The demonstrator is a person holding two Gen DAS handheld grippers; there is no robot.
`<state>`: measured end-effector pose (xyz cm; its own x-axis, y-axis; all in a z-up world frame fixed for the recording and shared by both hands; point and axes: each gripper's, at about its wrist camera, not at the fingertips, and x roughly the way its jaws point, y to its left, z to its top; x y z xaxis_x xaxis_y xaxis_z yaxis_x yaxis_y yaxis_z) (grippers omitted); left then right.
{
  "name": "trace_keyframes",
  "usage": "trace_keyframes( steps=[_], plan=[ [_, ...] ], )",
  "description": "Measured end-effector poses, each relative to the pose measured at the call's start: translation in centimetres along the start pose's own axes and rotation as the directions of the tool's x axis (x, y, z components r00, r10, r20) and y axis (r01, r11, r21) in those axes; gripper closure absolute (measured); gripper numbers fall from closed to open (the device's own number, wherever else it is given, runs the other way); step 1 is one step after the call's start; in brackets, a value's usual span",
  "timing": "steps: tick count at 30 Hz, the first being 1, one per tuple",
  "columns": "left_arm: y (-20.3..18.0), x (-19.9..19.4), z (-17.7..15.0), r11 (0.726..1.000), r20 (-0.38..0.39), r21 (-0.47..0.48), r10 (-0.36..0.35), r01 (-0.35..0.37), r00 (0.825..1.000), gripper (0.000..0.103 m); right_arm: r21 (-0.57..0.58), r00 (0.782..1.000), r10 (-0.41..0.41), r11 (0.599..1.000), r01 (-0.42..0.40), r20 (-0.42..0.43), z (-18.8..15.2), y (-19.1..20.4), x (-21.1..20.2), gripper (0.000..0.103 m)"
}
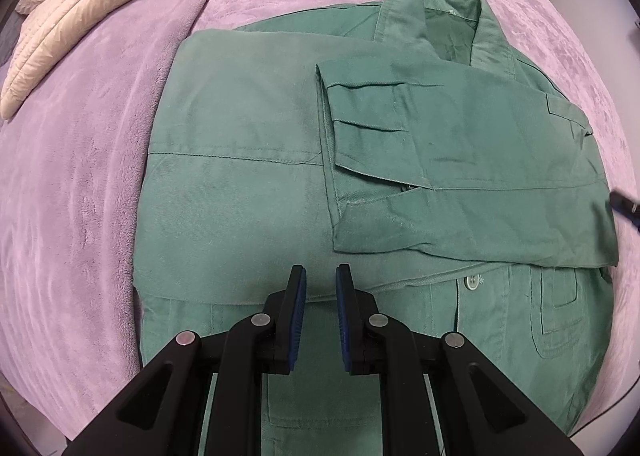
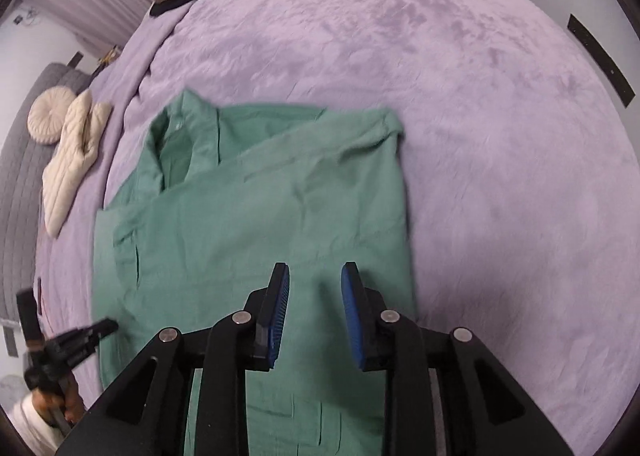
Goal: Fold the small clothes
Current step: 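Pinch the jacket's side edge with the right tool and tuck it inward, then move both tools to the jacket hem and grasp it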
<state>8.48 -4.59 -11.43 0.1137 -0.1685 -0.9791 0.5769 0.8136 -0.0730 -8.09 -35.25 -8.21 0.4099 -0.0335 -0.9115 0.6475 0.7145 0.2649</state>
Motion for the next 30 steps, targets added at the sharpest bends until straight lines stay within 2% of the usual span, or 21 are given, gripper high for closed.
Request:
trace_keyframes(
  steps=[2,3,6,8,10,16,17,19,21,23,25,26,29,30],
  plan=[
    [0.0,-0.1,-0.1,1.000,0.001,-0.002,0.004,-0.004,1.000,0.087,0.025,0.998,-0.036,0.999,0.038,-0.055,-1.7,-0.6,1.5,0.074],
    [0.1,-0.2,-0.1,1.000,0.002,-0.004,0.008,-0.008,1.000,0.087,0.057,0.996,-0.027,0.998,0.032,-0.079,-2.5,-1.1,2.0,0.074],
    [-0.1,-0.9,-0.3,1.000,0.018,-0.007,0.028,-0.028,0.999,0.087,0.096,0.998,-0.007,0.995,0.013,-0.066,-3.6,-1.4,1.0,0.074],
    [-0.4,-1.3,-0.6,0.999,0.024,-0.001,0.045,-0.045,0.999,0.087,0.090,0.998,-0.011,0.996,0.016,-0.054,-3.9,-1.0,-0.2,0.068],
    [-0.4,-1.6,-0.9,0.998,0.018,-0.004,0.061,-0.061,0.998,0.087,0.087,0.999,-0.006,0.996,0.010,-0.046,-4.3,-0.4,-1.2,0.052],
    [0.1,-3.0,-3.2,0.997,0.008,-0.033,0.065,-0.065,0.998,0.087,0.094,0.999,0.016,0.995,-0.012,-0.042,-5.8,1.2,-3.6,0.048],
    [0.2,-3.2,-3.5,0.997,0.006,-0.035,0.074,-0.073,0.997,0.081,0.094,0.999,0.017,0.995,-0.013,-0.042,-6.1,1.6,-3.9,0.047],
    [0.5,-3.7,-4.3,0.996,0.007,-0.048,0.081,-0.081,0.997,0.000,0.094,0.999,0.019,0.995,-0.015,-0.042,-6.6,2.1,-4.5,0.041],
    [0.6,-4.7,-5.0,0.994,0.045,-0.054,0.100,-0.098,0.994,0.001,0.094,0.999,0.022,0.995,-0.018,-0.043,-7.1,2.6,-5.0,0.037],
    [0.7,-5.1,-5.6,0.994,0.040,-0.047,0.100,-0.098,0.994,0.001,0.093,0.999,0.021,0.996,-0.016,-0.046,-7.7,3.0,-5.4,0.036],
    [1.0,-5.5,-6.2,0.993,0.041,-0.050,0.106,-0.104,0.994,0.001,0.096,0.999,0.021,0.995,-0.016,-0.049,-8.4,3.3,-5.7,0.026],
    [1.0,-5.8,-6.4,0.994,0.039,-0.051,0.103,-0.101,0.994,0.001,0.096,0.999,0.022,0.995,-0.017,-0.047,-8.6,3.5,-5.9,0.024],
    [1.3,-6.5,-6.9,0.993,0.038,-0.059,0.100,-0.098,0.994,0.001,0.068,1.000,0.001,0.998,0.000,-0.024,-9.4,4.4,-6.7,0.021],
    [1.3,-6.7,-7.1,0.993,0.037,-0.058,0.107,-0.104,0.994,0.001,0.051,1.000,-0.004,0.999,0.005,-0.017,-9.6,4.9,-7.0,0.013]
  ],
)
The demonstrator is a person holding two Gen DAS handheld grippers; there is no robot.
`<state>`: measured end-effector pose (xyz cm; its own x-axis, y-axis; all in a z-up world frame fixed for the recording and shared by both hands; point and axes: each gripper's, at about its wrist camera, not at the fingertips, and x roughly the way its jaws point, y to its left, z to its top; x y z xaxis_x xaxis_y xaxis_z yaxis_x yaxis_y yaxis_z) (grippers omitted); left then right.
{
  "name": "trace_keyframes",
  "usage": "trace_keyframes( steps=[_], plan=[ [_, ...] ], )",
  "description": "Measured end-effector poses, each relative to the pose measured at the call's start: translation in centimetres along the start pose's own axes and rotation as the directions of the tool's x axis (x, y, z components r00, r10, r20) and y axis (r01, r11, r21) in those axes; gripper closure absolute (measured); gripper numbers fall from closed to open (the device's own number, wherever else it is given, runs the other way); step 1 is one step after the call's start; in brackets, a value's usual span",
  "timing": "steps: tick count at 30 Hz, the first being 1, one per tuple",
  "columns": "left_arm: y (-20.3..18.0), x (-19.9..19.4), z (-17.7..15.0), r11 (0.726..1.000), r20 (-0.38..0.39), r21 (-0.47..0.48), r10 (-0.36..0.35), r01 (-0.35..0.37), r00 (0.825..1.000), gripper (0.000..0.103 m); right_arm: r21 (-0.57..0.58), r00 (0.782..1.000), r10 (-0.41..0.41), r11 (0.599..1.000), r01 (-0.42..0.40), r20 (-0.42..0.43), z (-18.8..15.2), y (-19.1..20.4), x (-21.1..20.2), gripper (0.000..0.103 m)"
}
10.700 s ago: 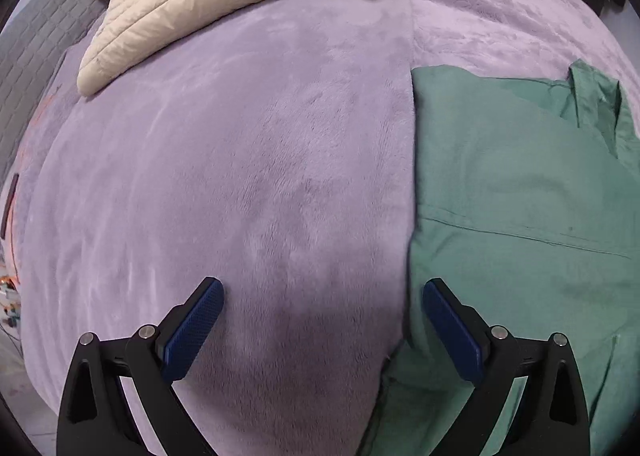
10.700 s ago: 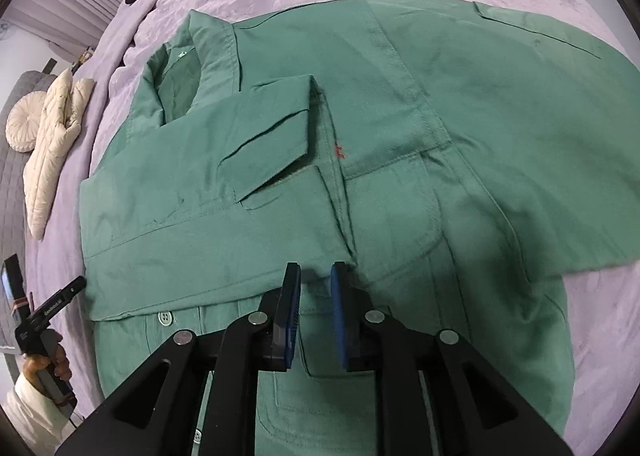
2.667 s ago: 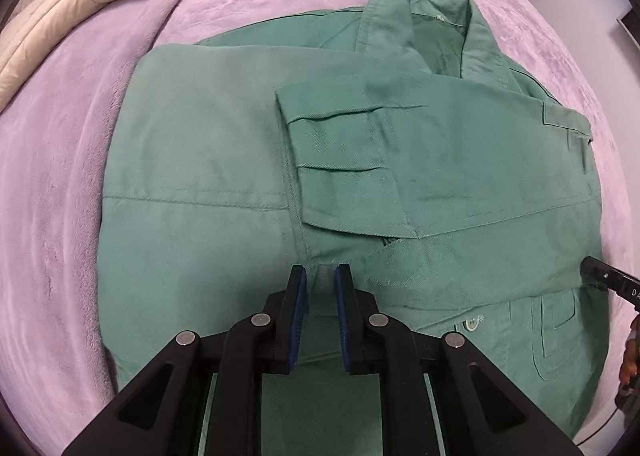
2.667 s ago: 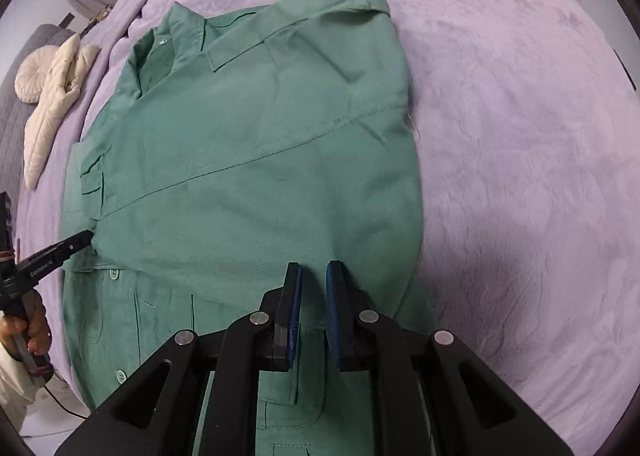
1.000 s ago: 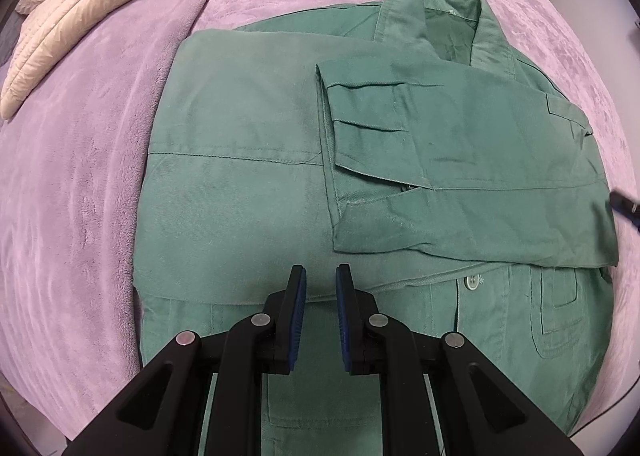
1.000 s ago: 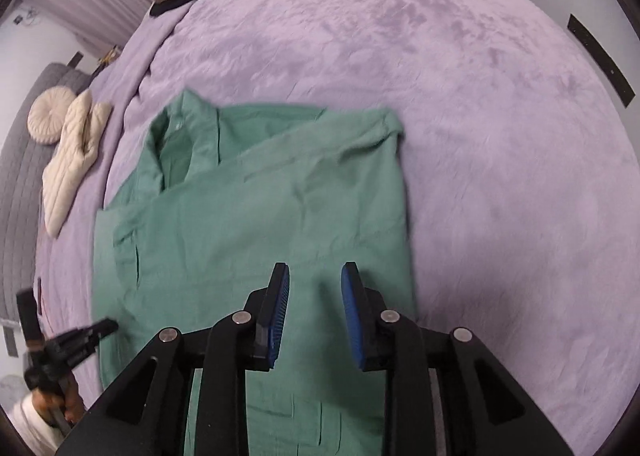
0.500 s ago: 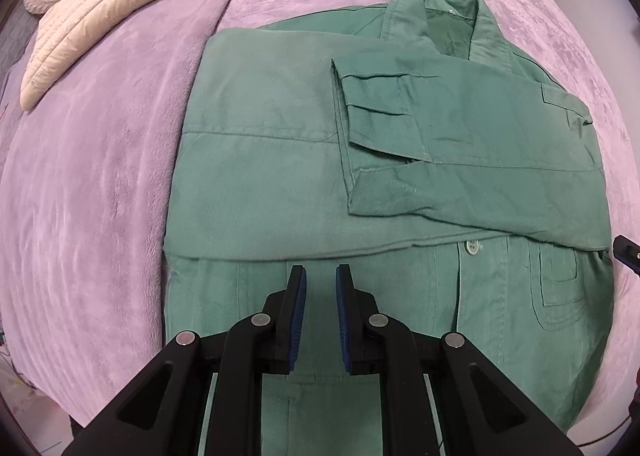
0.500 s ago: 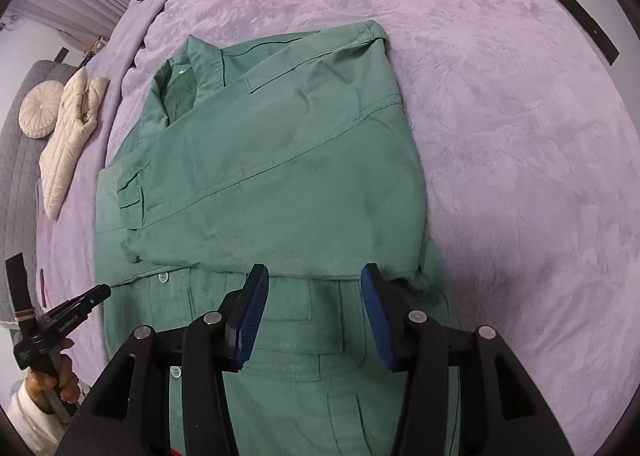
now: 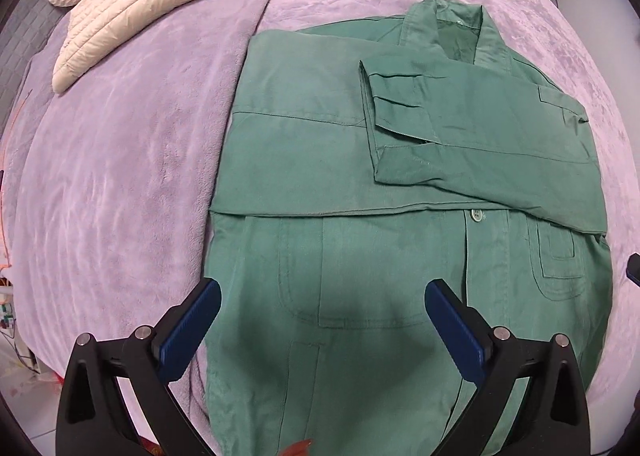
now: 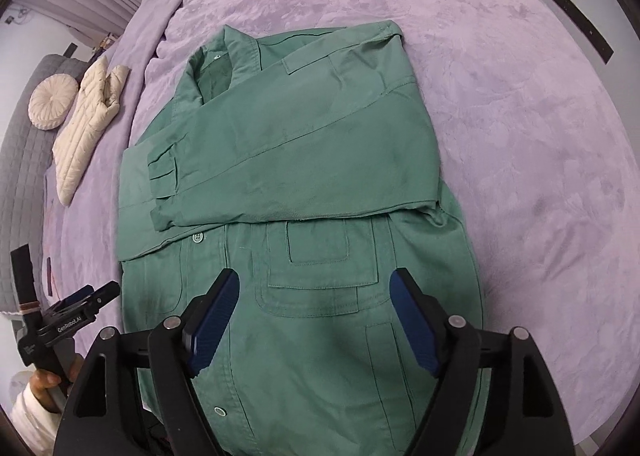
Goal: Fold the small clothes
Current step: 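Move both tools to the jacket hem and grasp it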
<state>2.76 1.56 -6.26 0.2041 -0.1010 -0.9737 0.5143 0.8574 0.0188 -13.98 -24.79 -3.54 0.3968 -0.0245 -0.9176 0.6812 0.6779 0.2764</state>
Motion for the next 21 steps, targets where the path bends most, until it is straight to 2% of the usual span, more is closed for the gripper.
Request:
trace_keyframes(
  steps=[7,12,21],
  plan=[
    [0.4,-0.8,-0.9,1.000,-0.011,0.014,-0.025,0.025,1.000,0.001,-0.042,1.000,0.024,0.999,-0.025,-0.020,-1.1,2.1,-0.6,0.011],
    [1.1,-1.2,-1.1,1.000,0.004,0.008,0.013,-0.013,1.000,0.001,-0.012,0.999,0.042,0.999,-0.042,-0.019,-1.8,3.0,-1.2,0.011],
    [3.2,-1.3,-1.5,0.996,0.012,0.062,-0.072,0.072,0.997,0.001,0.064,0.997,-0.011,0.998,0.015,-0.072,-3.2,4.2,-1.0,0.011]
  ],
)
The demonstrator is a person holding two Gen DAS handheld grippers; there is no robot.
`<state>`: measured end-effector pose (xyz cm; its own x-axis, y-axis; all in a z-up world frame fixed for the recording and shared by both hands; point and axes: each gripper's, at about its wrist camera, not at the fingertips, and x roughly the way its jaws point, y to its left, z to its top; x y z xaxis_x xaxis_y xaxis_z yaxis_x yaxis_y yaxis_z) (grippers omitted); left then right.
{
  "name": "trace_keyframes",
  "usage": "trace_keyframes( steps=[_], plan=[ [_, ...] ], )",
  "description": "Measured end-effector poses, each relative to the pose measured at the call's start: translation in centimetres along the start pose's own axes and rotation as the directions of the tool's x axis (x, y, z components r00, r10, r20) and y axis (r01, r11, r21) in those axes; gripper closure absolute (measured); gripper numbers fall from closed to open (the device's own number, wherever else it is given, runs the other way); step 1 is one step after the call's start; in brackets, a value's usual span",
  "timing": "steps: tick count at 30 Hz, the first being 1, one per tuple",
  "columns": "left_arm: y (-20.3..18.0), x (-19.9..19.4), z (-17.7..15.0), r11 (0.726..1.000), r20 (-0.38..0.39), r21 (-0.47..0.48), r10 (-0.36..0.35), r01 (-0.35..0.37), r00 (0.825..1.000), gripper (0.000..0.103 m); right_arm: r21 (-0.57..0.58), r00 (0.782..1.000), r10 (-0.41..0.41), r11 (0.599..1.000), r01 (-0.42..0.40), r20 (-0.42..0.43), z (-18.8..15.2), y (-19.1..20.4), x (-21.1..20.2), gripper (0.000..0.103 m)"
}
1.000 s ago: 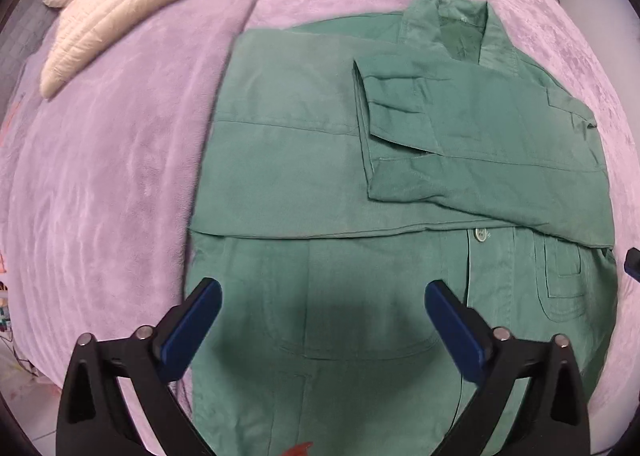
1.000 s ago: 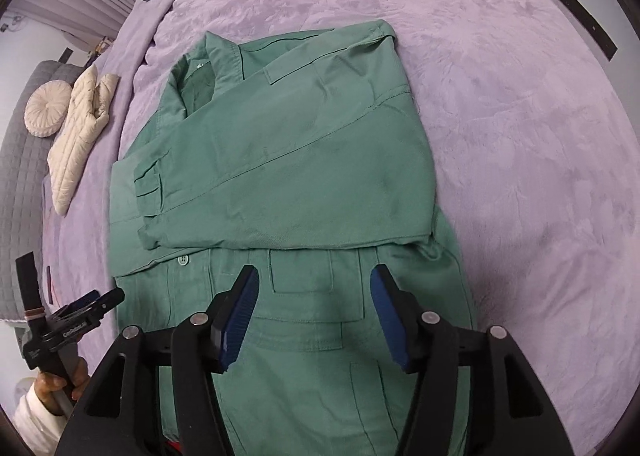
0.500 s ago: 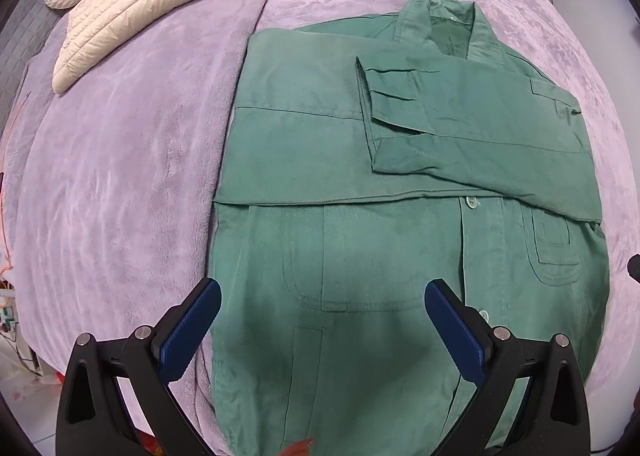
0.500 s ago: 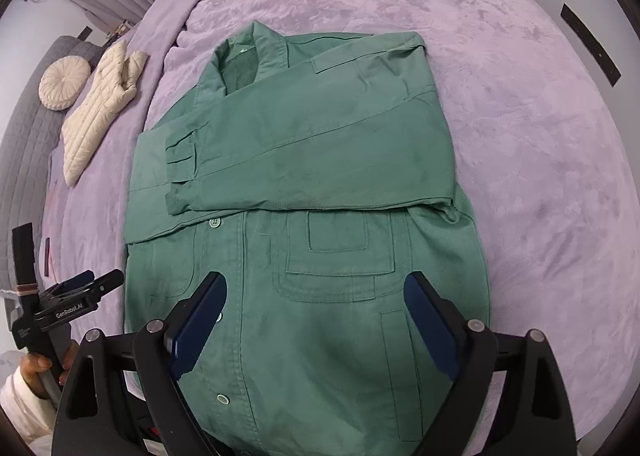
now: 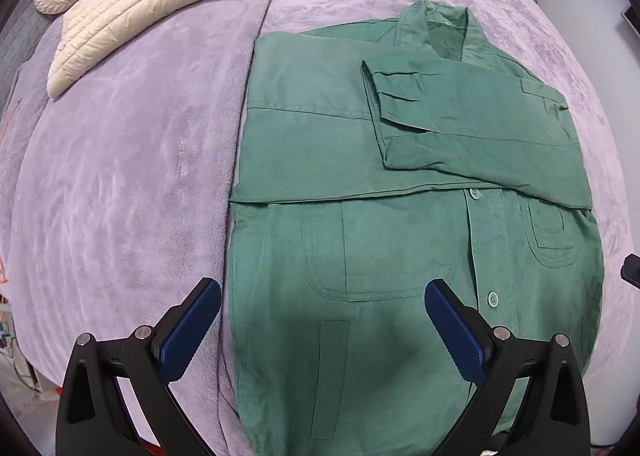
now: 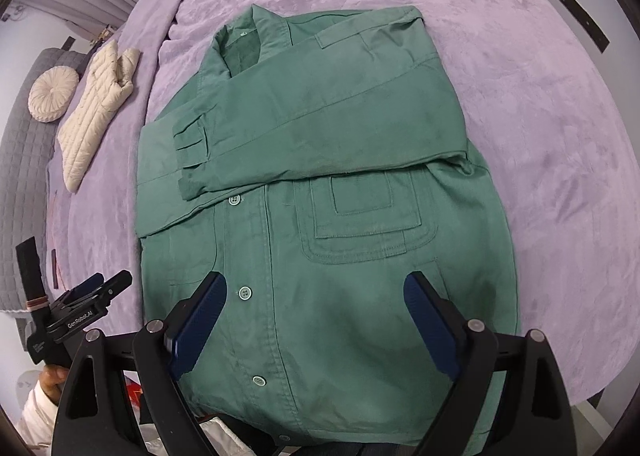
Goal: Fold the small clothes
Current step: 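Move both tools to the jacket hem and grasp it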
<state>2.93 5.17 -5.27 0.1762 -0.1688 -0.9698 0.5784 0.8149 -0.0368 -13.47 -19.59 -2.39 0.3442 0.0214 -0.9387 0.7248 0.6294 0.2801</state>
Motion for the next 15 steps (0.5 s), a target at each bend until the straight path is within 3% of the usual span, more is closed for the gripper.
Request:
trace_keyframes(
  steps=[9,15],
  plan=[
    [2.1,1.7,-1.5,0.996,-0.047,0.068,-0.046,0.049,0.998,0.001,0.061,0.999,-0.052,0.997,0.052,-0.010,-2.9,1.0,0.5,0.011],
    [4.6,1.6,-3.2,0.998,-0.052,0.044,-0.033,0.035,0.998,0.001,0.066,0.999,-0.042,0.997,0.044,-0.029,-3.8,0.8,1.0,0.011]
  ],
)
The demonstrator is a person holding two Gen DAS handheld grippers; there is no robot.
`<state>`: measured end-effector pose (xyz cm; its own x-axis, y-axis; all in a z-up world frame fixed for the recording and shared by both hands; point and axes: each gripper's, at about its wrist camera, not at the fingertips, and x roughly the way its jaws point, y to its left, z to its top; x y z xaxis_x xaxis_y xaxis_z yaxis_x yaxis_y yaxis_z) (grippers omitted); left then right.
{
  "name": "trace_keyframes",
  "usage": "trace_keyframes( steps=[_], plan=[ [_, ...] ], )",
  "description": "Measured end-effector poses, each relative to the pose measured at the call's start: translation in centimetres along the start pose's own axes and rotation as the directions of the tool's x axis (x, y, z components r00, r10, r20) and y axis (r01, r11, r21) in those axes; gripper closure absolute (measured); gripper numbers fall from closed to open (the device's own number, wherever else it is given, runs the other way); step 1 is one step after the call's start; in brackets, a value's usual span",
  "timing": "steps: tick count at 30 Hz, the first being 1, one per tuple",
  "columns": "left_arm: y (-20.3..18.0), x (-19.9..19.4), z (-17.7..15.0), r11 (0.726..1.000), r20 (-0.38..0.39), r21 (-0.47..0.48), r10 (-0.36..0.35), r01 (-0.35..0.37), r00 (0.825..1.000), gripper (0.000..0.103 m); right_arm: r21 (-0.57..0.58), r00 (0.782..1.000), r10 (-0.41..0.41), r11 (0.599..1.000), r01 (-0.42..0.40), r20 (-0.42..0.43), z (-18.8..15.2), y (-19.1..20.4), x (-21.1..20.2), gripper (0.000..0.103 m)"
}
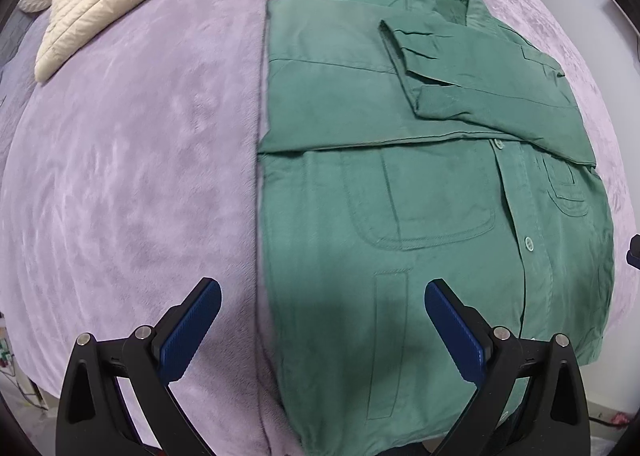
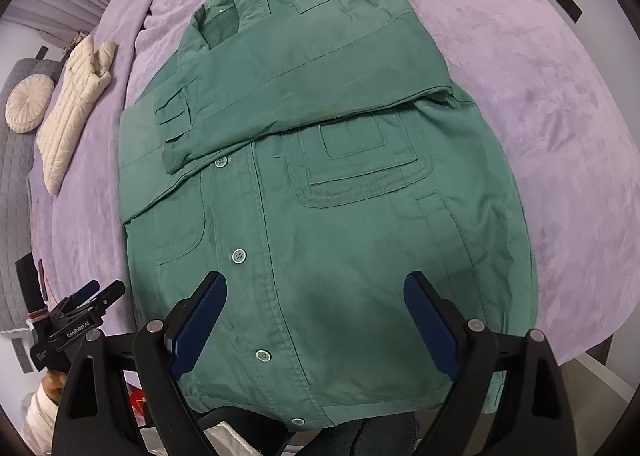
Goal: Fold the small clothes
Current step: 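Move both tools to the jacket hem and grasp it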
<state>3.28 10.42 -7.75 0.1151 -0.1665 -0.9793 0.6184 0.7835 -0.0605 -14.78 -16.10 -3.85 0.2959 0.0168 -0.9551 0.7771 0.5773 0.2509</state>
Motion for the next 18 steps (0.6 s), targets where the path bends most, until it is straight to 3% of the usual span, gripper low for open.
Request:
trace_keyframes(
  steps=[9,18],
  plan=[
    [-0.4,-0.5,-4.4,0.995,0.016,-0.089,0.045,-0.043,0.999,0.001,-0.094,0.999,0.033,0.995,-0.034,-0.016,-1.0,-0.8,0.0,0.011],
    [-2.8,1.1,-11.8,0.994,-0.043,-0.107,0.017,-0.021,0.999,0.001,-0.047,0.999,0.024,0.999,-0.026,-0.039,-5.5,-9.1,-0.3,0.011]
  ],
)
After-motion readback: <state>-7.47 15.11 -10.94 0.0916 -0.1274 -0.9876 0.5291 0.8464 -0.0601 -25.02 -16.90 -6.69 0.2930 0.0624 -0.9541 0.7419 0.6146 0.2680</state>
